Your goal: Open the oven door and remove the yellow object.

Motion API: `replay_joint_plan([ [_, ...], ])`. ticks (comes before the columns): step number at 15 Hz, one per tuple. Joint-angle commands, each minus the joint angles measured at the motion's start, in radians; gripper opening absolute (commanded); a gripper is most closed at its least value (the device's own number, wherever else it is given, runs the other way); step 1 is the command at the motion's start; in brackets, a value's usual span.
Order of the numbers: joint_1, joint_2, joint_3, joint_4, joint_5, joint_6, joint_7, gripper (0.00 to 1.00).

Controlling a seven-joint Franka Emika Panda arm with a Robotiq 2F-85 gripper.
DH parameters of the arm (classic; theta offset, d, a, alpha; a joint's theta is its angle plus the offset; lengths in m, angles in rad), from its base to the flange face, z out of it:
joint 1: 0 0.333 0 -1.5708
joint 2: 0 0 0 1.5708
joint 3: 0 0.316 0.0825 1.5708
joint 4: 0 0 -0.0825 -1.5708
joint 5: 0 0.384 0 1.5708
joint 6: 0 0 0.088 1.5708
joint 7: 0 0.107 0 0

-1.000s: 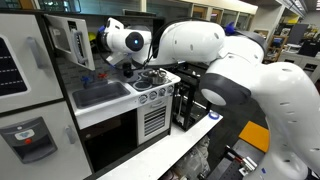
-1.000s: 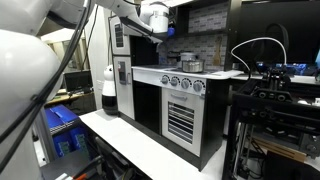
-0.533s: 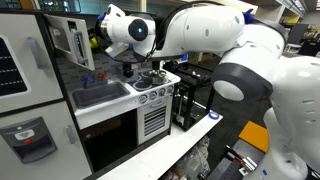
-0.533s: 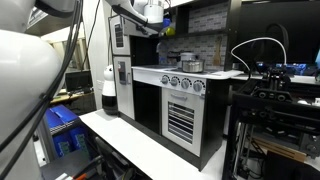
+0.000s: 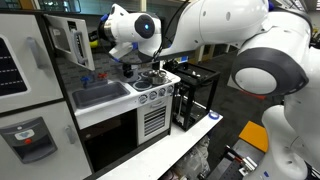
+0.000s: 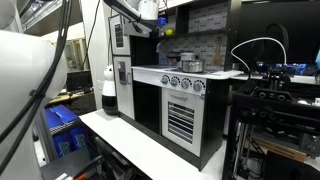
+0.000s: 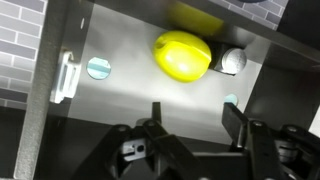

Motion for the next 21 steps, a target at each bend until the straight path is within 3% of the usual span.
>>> replay_joint_plan([
  [1,0.032,-0.046,-0.013,-0.062,-0.038,-0.013,-0.026,0.89],
  [4,-0.019,-0.041,0.037,-0.068,-0.041,0.009,-0.063,0.99],
  [13,-0.194,0.004,0.217,-0.008,-0.021,0.011,-0.221,1.00],
  [21,-0.263,0.031,0.267,0.056,0.001,0.027,-0.318,1.00],
])
